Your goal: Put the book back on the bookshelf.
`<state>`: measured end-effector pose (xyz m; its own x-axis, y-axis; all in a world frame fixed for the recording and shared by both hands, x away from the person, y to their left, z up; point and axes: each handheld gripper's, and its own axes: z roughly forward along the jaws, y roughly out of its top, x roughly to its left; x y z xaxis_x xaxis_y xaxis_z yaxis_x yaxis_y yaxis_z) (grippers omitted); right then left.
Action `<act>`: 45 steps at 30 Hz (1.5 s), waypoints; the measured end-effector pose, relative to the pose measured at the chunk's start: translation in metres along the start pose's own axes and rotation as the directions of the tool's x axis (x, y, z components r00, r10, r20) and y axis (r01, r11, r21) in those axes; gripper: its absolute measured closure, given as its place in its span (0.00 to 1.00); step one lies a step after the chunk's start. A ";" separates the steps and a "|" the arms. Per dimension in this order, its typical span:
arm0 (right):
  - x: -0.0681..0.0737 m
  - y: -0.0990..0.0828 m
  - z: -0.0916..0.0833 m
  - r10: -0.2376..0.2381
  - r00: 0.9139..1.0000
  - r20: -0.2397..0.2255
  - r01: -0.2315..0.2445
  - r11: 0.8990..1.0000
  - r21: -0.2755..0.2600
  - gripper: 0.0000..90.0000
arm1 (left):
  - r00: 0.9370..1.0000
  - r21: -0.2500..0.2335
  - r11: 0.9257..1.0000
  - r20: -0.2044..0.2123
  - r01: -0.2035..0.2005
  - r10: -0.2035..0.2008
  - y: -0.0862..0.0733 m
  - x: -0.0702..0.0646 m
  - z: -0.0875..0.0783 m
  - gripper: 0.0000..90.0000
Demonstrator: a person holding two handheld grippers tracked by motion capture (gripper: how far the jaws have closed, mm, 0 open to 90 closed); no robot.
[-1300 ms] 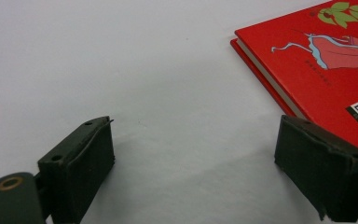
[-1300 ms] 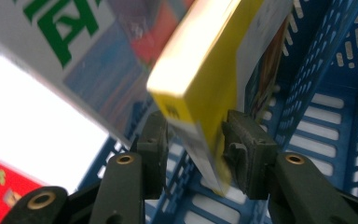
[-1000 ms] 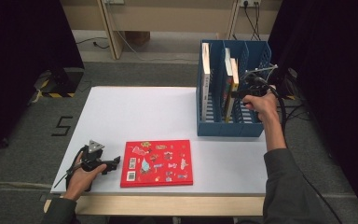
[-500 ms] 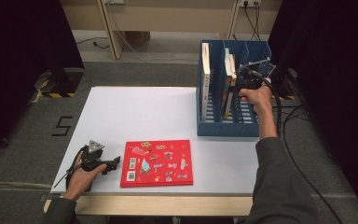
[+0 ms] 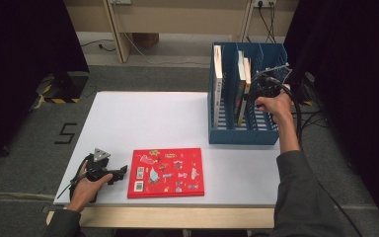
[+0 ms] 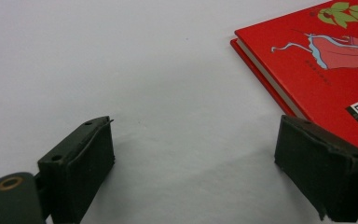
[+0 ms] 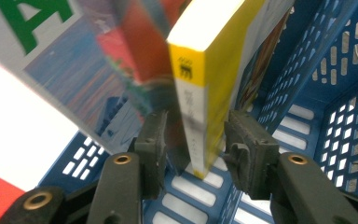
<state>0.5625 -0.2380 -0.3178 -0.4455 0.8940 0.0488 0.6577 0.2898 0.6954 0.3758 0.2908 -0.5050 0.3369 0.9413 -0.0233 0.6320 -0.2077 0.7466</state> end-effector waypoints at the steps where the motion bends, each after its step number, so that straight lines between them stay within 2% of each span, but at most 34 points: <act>1: 0.001 0.000 -0.001 0.000 1.000 -0.002 0.000 1.000 -0.004 0.64 | 1.000 0.000 1.000 0.000 0.000 0.000 0.000 0.000 0.000 0.12; 7: 0.005 -0.005 -0.010 0.013 1.000 -0.017 -0.013 1.000 -0.013 0.60 | 1.000 -0.001 1.000 0.000 0.000 0.000 0.000 0.000 0.000 0.12; 13: 0.007 -0.017 -0.018 0.050 0.998 -0.034 -0.051 0.998 -0.034 0.52 | 1.000 -0.002 1.000 0.000 0.001 -0.001 0.000 0.000 0.000 0.12; 15: 0.010 -0.023 -0.021 0.049 0.997 -0.065 -0.052 0.997 -0.050 0.50 | 1.000 -0.002 1.000 0.000 0.002 -0.002 0.000 0.000 0.000 0.12; 18: 0.014 -0.028 -0.022 0.046 0.997 -0.063 -0.049 0.998 -0.050 0.44 | 1.000 -0.002 1.000 0.000 0.002 -0.002 0.000 0.000 0.000 0.12; 21: 0.019 -0.036 -0.025 0.060 0.995 -0.081 -0.065 0.996 -0.059 0.39 | 1.000 -0.003 1.000 0.001 0.002 -0.002 0.000 0.000 0.000 0.12; 24: 0.024 -0.043 -0.027 0.046 0.995 -0.093 -0.052 0.996 -0.068 0.37 | 1.000 -0.002 1.000 0.001 0.002 -0.002 0.000 0.000 0.000 0.12; 30: 0.037 -0.063 -0.031 0.058 0.986 -0.154 -0.072 0.993 -0.090 0.32 | 1.000 -0.002 1.000 0.002 0.002 -0.002 0.000 0.000 0.000 0.12; 34: 0.044 -0.075 -0.030 0.027 0.985 -0.172 -0.043 0.995 -0.092 0.28 | 1.000 -0.002 1.000 0.003 0.003 -0.003 0.000 0.000 0.000 0.12; 37: 0.049 -0.084 -0.029 0.026 0.982 -0.189 -0.042 0.996 -0.083 0.27 | 1.000 -0.003 1.000 0.003 0.003 -0.003 0.000 0.000 0.000 0.12; 38: 0.051 -0.087 -0.029 0.009 0.982 -0.187 -0.025 0.996 -0.082 0.26 | 1.000 -0.003 1.000 0.003 0.004 -0.004 0.000 0.000 0.000 0.12; 41: 0.054 -0.094 -0.027 0.028 0.978 -0.205 -0.044 0.996 -0.077 0.26 | 1.000 -0.003 1.000 0.004 0.003 -0.003 0.000 0.000 0.000 0.12; 45: 0.061 -0.105 -0.023 0.024 0.973 -0.230 -0.043 0.996 -0.079 0.24 | 1.000 -0.004 1.000 0.004 0.003 -0.003 0.000 0.000 0.000 0.12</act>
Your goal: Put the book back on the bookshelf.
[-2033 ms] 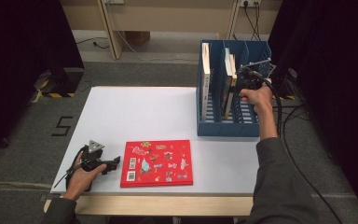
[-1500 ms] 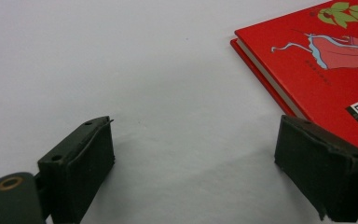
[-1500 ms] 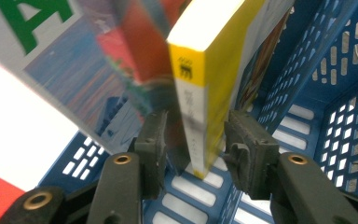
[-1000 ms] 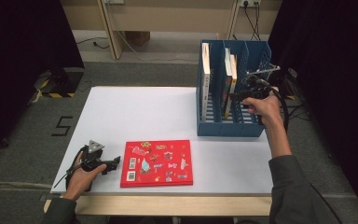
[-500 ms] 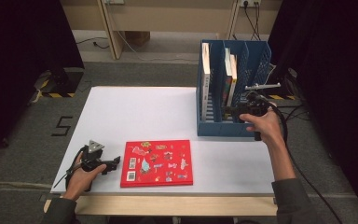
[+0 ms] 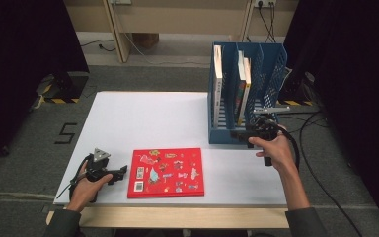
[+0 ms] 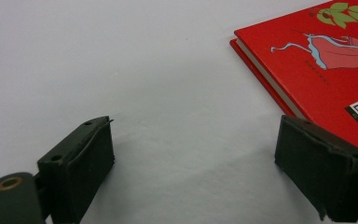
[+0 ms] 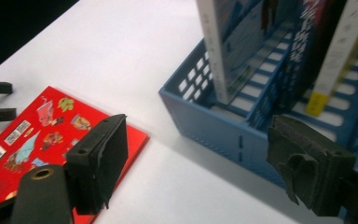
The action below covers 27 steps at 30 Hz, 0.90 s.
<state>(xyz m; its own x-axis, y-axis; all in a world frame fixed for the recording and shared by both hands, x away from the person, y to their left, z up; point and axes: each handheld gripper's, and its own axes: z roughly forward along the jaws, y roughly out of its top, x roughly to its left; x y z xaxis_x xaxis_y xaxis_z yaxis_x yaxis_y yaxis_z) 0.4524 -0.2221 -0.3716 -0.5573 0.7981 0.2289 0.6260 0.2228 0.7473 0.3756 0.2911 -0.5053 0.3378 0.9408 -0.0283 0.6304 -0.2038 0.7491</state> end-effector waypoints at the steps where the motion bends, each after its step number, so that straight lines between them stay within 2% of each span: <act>1: 0.001 -0.003 0.001 0.001 1.000 -0.007 -0.001 1.000 -0.002 0.24 | 1.000 0.000 1.000 0.000 0.000 0.000 0.000 0.000 0.000 0.12; 5: 0.008 -0.011 0.004 0.005 1.000 -0.025 -0.005 1.000 0.002 0.21 | 1.000 0.000 1.000 0.000 0.000 0.000 0.000 0.000 0.000 0.12; 8: 0.014 -0.013 0.005 -0.018 1.000 -0.020 0.018 1.000 -0.002 0.21 | 1.000 0.000 1.000 0.000 0.000 0.000 0.000 0.000 0.000 0.12; 11: 0.018 -0.015 0.007 -0.014 0.999 -0.034 0.014 1.000 -0.005 0.21 | 1.000 0.000 1.000 0.001 0.000 0.000 0.000 0.000 0.000 0.12; 15: 0.023 -0.019 0.009 -0.039 0.999 -0.014 0.038 0.999 -0.006 0.22 | 1.000 0.000 1.000 0.001 0.000 0.000 0.000 0.000 0.000 0.12; 17: 0.026 -0.024 0.011 -0.024 0.999 -0.049 0.023 1.000 -0.022 0.25 | 1.000 0.001 1.000 0.000 -0.002 0.002 0.000 0.000 0.000 0.12; 19: 0.028 -0.027 0.012 -0.005 0.997 -0.077 0.004 1.000 -0.009 0.24 | 1.000 0.001 1.000 0.000 -0.001 0.001 0.000 0.000 0.000 0.12; 24: 0.026 -0.034 0.012 0.027 0.996 -0.082 -0.028 1.000 -0.011 0.23 | 1.000 0.003 1.000 0.000 -0.004 0.004 0.000 0.000 0.000 0.12; 27: 0.025 -0.037 0.012 0.026 0.996 -0.082 -0.026 1.000 -0.004 0.22 | 1.000 0.002 1.000 0.000 -0.003 0.003 0.000 0.000 0.000 0.12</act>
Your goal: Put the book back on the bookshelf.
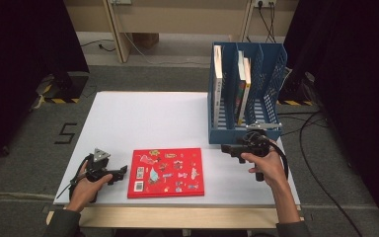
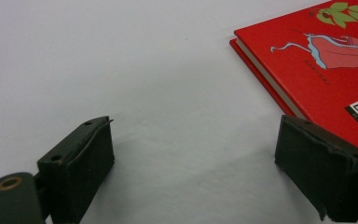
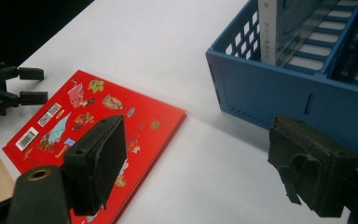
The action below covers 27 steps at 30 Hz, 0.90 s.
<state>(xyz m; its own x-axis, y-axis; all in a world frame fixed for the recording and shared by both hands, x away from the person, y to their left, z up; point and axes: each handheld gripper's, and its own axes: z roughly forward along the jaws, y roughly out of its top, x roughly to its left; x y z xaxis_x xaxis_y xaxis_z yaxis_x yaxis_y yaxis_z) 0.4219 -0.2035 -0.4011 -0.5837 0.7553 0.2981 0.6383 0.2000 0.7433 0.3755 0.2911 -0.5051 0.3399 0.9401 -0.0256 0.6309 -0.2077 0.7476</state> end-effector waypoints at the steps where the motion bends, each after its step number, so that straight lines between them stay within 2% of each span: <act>1: 0.000 -0.001 0.000 0.003 1.000 0.001 -0.003 1.000 0.002 0.22 | 1.000 0.000 1.000 0.000 0.000 0.000 0.000 0.000 0.000 0.12; 11: 0.000 -0.013 0.008 0.025 1.000 -0.014 -0.024 1.000 0.014 0.20 | 1.000 -0.001 1.000 0.001 0.000 0.000 0.000 0.000 0.000 0.12; 19: 0.008 -0.023 0.030 0.019 0.999 -0.039 -0.016 0.997 0.080 0.21 | 1.000 -0.002 1.000 0.001 -0.006 0.006 0.000 -0.001 -0.001 0.12; 27: 0.016 -0.034 0.051 0.021 0.998 -0.066 -0.011 0.990 0.141 0.21 | 0.999 0.003 1.000 0.022 -0.026 0.025 -0.003 -0.004 -0.005 0.13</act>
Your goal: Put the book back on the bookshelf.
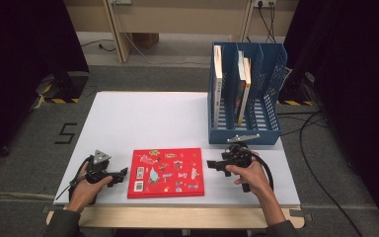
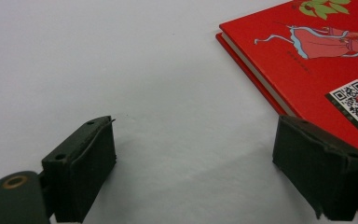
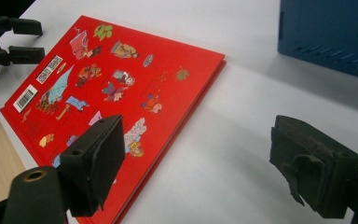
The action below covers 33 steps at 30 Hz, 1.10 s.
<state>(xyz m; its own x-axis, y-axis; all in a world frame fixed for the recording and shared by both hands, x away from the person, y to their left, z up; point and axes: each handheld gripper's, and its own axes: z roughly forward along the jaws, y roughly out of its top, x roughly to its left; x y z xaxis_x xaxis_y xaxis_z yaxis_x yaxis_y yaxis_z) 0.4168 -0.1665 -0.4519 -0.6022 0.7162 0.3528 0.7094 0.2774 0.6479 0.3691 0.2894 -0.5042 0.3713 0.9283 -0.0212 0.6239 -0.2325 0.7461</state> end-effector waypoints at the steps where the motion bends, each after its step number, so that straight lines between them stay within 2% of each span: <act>1: 0.001 0.000 0.002 0.003 1.000 0.000 -0.003 1.000 0.004 0.21 | 1.000 0.000 1.000 0.001 -0.001 0.001 0.000 0.000 0.000 0.13; 12: 0.008 -0.005 0.019 -0.007 1.000 -0.005 0.007 0.999 0.046 0.21 | 1.000 -0.003 1.000 0.013 -0.015 0.015 0.000 -0.002 0.000 0.13; 17: 0.007 -0.006 0.021 -0.002 1.000 -0.006 0.002 0.999 0.052 0.21 | 0.998 0.010 0.999 0.042 -0.043 0.042 0.001 -0.008 0.001 0.10; 29: 0.004 -0.008 0.024 0.012 1.000 -0.002 -0.012 0.998 0.064 0.22 | 0.997 0.015 0.999 0.055 -0.052 0.051 0.001 -0.009 -0.002 0.16; 33: 0.003 -0.008 0.024 0.017 1.000 -0.001 -0.017 0.998 0.063 0.23 | 0.995 0.022 0.998 0.076 -0.064 0.062 0.002 -0.012 -0.003 0.20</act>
<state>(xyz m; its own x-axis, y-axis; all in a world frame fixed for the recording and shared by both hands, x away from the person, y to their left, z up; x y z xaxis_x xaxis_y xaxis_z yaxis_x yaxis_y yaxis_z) 0.4182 -0.1512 -0.4717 -0.5904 0.7200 0.3648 0.7412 0.3048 0.5981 0.3636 0.2789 -0.5006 0.4606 0.8872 -0.0259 0.6141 -0.2975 0.7310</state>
